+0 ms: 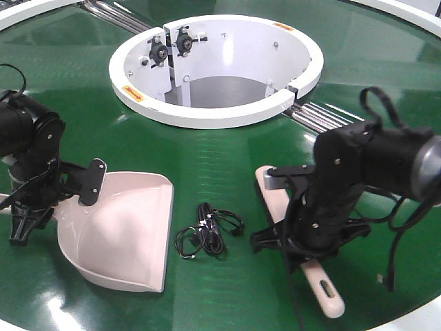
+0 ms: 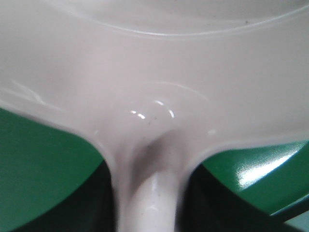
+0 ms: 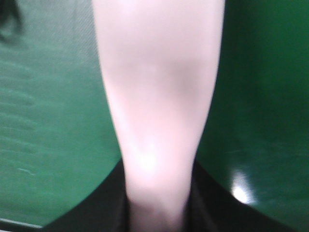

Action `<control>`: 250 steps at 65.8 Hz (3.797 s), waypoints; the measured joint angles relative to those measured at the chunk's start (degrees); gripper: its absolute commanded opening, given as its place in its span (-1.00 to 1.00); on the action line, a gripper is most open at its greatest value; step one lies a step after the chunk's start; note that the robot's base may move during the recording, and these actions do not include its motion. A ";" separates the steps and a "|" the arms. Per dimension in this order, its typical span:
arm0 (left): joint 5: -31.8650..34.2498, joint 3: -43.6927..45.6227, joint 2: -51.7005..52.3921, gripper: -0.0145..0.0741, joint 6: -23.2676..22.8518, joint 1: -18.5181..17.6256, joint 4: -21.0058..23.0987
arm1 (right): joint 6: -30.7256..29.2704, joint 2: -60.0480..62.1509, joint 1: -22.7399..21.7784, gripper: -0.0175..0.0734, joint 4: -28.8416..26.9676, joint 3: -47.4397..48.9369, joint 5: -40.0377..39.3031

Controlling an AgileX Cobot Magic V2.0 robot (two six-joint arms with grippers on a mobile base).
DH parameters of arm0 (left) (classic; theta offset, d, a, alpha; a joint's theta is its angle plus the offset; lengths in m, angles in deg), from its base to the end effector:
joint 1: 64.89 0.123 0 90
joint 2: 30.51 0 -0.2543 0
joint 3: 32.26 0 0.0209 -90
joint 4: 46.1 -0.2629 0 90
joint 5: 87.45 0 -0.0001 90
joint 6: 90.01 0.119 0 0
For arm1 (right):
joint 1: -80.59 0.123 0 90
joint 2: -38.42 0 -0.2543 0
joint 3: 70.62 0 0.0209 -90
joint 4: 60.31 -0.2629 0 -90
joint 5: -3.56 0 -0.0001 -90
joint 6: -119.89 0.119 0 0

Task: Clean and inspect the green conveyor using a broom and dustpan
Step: 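Grasp the beige brush handle with the right gripper, then sweep the black cable into the dustpan with the brush in the right gripper, then move the brush back to its spot on the belt with the right gripper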

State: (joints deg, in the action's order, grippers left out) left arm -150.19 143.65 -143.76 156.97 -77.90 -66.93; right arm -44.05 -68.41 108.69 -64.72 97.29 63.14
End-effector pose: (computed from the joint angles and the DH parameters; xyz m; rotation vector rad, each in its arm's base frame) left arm 0.3460 -0.0413 0.1416 -2.0887 -2.1024 -0.4289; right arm 0.2759 0.1563 0.1389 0.2696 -3.1271 -0.1127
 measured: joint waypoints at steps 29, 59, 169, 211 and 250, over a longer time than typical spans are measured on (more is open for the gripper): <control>0.00 0.00 0.00 -0.69 0.00 0.00 0.01 | 7.92 -2.51 2.99 -0.62 -2.78 0.00 -0.11; 0.00 0.00 0.00 -0.69 0.00 0.00 0.01 | 9.67 -4.71 4.31 -0.62 -3.10 2.95 1.04; 0.00 0.00 -0.04 -0.69 0.30 0.00 -0.25 | 7.15 -20.92 13.39 -0.62 -4.08 37.17 11.25; -0.02 0.00 -0.04 -0.69 0.30 0.00 -0.25 | -7.79 4.76 -12.04 -0.62 1.16 5.17 9.65; -0.07 0.00 -0.04 -0.69 0.30 0.00 -0.20 | -12.41 1.37 -17.65 -0.62 1.36 -8.16 -0.98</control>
State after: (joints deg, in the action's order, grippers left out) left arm -150.26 143.65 -143.81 157.28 -77.90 -67.13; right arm -56.45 -67.04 91.03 -63.36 89.12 62.17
